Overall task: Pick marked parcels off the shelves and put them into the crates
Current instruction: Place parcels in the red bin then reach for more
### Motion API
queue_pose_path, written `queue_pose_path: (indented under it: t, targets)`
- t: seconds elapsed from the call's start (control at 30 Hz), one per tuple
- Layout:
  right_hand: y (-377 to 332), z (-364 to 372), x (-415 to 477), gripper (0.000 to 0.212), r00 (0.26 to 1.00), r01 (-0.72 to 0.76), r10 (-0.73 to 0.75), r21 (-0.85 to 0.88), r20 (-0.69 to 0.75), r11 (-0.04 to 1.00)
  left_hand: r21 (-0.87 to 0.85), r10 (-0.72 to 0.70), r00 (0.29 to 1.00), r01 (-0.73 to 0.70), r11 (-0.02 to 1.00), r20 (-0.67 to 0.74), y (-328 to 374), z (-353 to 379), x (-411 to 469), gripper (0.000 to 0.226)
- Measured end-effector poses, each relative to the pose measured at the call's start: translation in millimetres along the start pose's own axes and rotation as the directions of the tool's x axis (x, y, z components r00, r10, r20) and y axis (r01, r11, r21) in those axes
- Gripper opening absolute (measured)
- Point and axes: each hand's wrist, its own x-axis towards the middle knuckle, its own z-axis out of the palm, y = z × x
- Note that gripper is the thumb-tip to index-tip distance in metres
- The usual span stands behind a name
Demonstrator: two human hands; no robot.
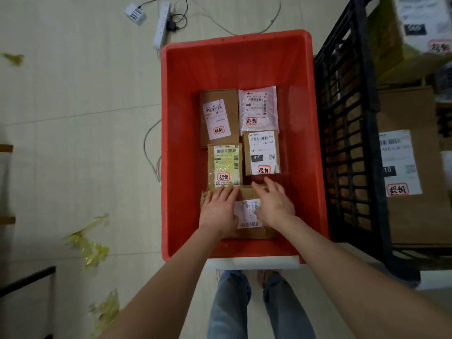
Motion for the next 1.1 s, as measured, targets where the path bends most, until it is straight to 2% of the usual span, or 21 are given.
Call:
queue_pose_path:
  t: [0.07, 0.13, 0.2, 0.27, 0.43, 0.57, 0.7, 0.8, 0.87, 0.97, 1.1]
  targets:
    - [1.4, 0.1, -3.3, 0.078, 0.995, -0.068, 0.075, 0.1, -0.068, 0.993, -0.054, -0.069, 0.99, 0.062, 0.997, -0.125, -7.1, 3.7, -7.5, 0.077]
    - [3.7, 3.0, -6.6, 0.076, 0.981, -0.146, 0.167, 0.196, -0.095, 0.97, -0.194, -0.243, 0.941, 0.2, 0.96, -0.236, -14.6, 8.9, -13.7, 0.076]
    - [5.6, 5.8, -8.0, 0.073, 0.976, -0.175, 0.202, 0.264, -0.076, 0.948, -0.411, -0.413, 0.899, 0.323, 0.852, -0.148, -18.4, 6.4, -13.1, 0.075]
    - [4.7, 4.3, -10.7, 0.07, 0.975, -0.166, 0.2, 0.289, -0.093, 0.943, -0.542, -0.473, 0.881, 0.384, 0.747, -0.029, -16.5, -1.2, -9.7, 0.069]
    - [-3.0, -26.2, -23.8, 0.069, 0.922, -0.167, 0.257, 0.304, -0.288, 0.938, -0.558, -0.542, 0.825, 0.378, 0.739, -0.158, -8.7, -29.3, -17.4, 0.055]
    - [-12.9, -66.7, -4.1, 0.062, 0.888, -0.127, 0.268, 0.362, -0.374, 0.923, -0.622, -0.6, 0.76, 0.349, 0.701, -0.249, -10.7, -66.8, -1.0, 0.054]
    - [-13.6, -76.0, 10.2, 0.054, 0.929, -0.184, 0.272, 0.323, -0.251, 0.928, -0.635, -0.599, 0.791, 0.401, 0.66, -0.123, -16.9, -74.6, 14.8, 0.054]
    - [-10.6, -54.4, 0.8, 0.056, 0.948, -0.21, 0.275, 0.335, -0.162, 0.919, -0.674, -0.57, 0.821, 0.419, 0.608, -0.004, -19.0, -49.7, 3.0, 0.058]
    - [-8.1, -41.1, -2.5, 0.059, 0.949, -0.231, 0.29, 0.35, -0.126, 0.908, -0.657, -0.566, 0.824, 0.443, 0.61, 0.029, -20.5, -37.5, -3.3, 0.059]
    - [-4.0, -32.0, -7.2, 0.062, 0.938, -0.27, 0.326, 0.35, -0.113, 0.897, -0.627, -0.569, 0.822, 0.448, 0.637, 0.01, -18.5, -30.9, -9.8, 0.055]
    - [-1.3, -38.0, -17.8, 0.061, 0.916, -0.257, 0.355, 0.406, -0.187, 0.877, -0.636, -0.572, 0.818, 0.41, 0.654, -0.061, -12.1, -43.8, -12.3, 0.049]
